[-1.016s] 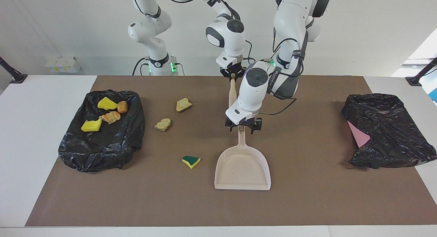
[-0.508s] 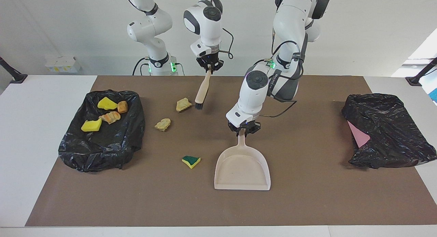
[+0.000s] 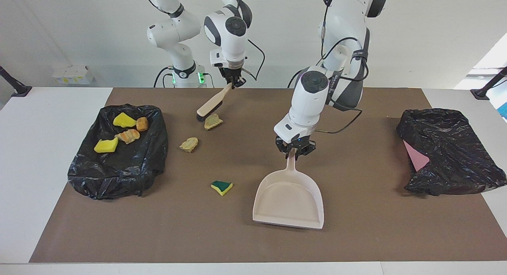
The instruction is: Sweep and dump trash in bin
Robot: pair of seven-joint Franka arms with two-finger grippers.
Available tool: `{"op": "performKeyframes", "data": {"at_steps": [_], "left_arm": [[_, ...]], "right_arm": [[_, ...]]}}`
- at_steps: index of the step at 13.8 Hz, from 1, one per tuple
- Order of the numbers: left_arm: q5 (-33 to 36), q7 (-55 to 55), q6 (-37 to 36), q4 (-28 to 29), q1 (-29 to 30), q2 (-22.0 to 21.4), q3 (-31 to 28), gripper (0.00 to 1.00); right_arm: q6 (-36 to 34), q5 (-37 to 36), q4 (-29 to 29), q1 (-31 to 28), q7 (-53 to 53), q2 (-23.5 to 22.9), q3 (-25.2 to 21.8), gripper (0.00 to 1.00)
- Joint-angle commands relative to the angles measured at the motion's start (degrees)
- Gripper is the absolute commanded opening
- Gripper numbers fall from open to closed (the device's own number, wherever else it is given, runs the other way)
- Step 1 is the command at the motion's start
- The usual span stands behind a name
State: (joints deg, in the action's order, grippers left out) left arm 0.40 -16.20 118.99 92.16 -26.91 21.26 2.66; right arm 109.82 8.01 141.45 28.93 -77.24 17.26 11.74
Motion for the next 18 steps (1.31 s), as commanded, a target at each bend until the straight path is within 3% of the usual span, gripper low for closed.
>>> {"op": "performKeyframes", "data": {"at_steps": [1, 5, 8, 10, 15, 18], "left_arm": [[0.56, 4.31, -3.75, 0.39, 1.41, -3.41, 0.15, 0.0], [0.39, 15.99, -9.81, 1.79, 2.56, -8.5, 0.16, 0.0], [0.21, 25.75, -9.82, 7.4, 3.88, -13.16, 0.16, 0.0], [0.21, 33.82, -10.7, 10.39, 5.01, -15.36, 0.16, 0.0], [0.21, 53.86, -11.41, 21.37, 8.62, -22.03, 0.07, 0.0], [0.21, 61.26, -10.62, 26.31, 9.51, -24.68, 0.07, 0.0]], "right_arm": [[0.22, 4.8, 1.11, -2.47, -1.69, 0.76, 0.65, 0.0], [6.98, 7.99, 1.55, -2.13, -0.99, -3.81, 0.74, 0.0], [11.45, 7.9, 0.68, -2.39, 2.51, -5.65, 0.65, 0.0], [14.71, 7.64, -2.56, -3.44, 7.43, -9.25, 0.48, 0.0], [15.08, 5.45, -13.46, -10.11, 15.79, -17.69, 0.39, 0.0], [8.25, -2.17, -19.87, -11.17, 16.42, -19.46, 0.3, 0.0]]}}
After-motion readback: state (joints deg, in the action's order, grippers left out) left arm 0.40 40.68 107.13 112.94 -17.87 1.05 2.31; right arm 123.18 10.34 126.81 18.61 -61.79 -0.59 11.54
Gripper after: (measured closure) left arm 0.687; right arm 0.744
